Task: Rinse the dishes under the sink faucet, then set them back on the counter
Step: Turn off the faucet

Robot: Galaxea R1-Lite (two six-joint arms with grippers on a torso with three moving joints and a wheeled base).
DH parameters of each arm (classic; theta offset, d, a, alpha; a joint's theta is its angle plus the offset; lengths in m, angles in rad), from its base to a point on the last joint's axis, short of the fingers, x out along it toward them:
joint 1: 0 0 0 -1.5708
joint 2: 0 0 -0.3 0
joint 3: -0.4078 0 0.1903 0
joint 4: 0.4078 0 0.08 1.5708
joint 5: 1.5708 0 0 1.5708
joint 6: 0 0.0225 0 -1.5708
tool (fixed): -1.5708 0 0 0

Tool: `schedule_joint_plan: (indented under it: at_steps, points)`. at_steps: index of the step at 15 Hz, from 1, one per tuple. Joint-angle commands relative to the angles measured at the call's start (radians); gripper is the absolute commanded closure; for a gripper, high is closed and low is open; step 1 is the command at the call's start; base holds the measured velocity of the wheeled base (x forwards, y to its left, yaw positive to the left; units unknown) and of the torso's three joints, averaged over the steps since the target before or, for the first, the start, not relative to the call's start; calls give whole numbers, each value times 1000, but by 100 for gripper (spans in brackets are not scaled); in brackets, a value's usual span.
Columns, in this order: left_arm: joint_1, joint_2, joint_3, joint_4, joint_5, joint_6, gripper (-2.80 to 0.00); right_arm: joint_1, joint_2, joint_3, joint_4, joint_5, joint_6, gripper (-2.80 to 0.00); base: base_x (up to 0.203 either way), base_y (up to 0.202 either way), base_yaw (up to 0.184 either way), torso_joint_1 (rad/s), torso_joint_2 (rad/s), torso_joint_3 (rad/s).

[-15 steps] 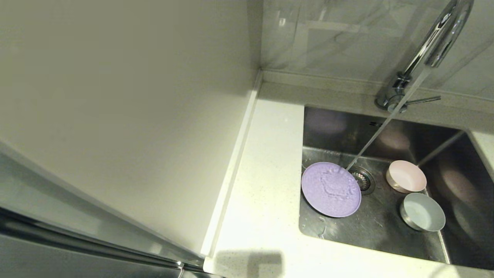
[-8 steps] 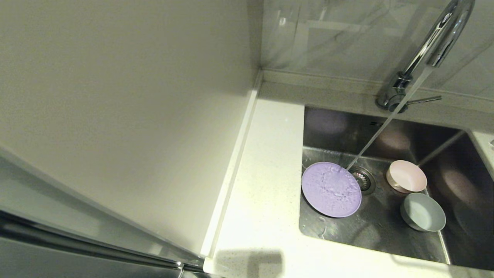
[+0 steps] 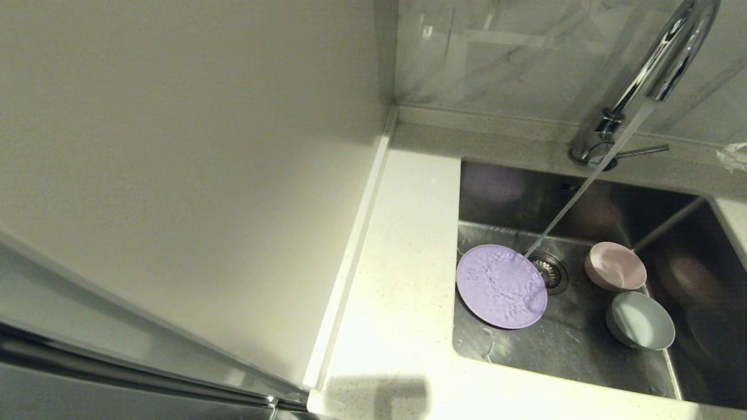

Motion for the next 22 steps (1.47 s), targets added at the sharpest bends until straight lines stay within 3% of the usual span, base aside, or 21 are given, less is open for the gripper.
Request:
schedule_joint_plan:
  at_steps: [1,3,6,10,16,22]
  points:
    - [0,0,3,0,0,0,0,-137,87,-38,-3,72,16,0,0,0,0,0,0,0]
    - [0,0,3,0,0,0,0,-226,110,-50,-3,198,24,0,0,0,0,0,0,0]
    - [0,0,3,0,0,0,0,-271,138,-56,-3,385,99,0,0,0,0,0,0,0]
    - [0,0,2,0,0,0,0,-292,192,-123,-3,577,281,0,0,0,0,0,0,0]
    - [0,0,3,0,0,1,0,-313,318,-218,-16,638,403,0,0,0,0,0,0,0]
    - [0,0,3,0,0,0,0,-320,407,-231,-124,671,420,0,0,0,0,0,0,0]
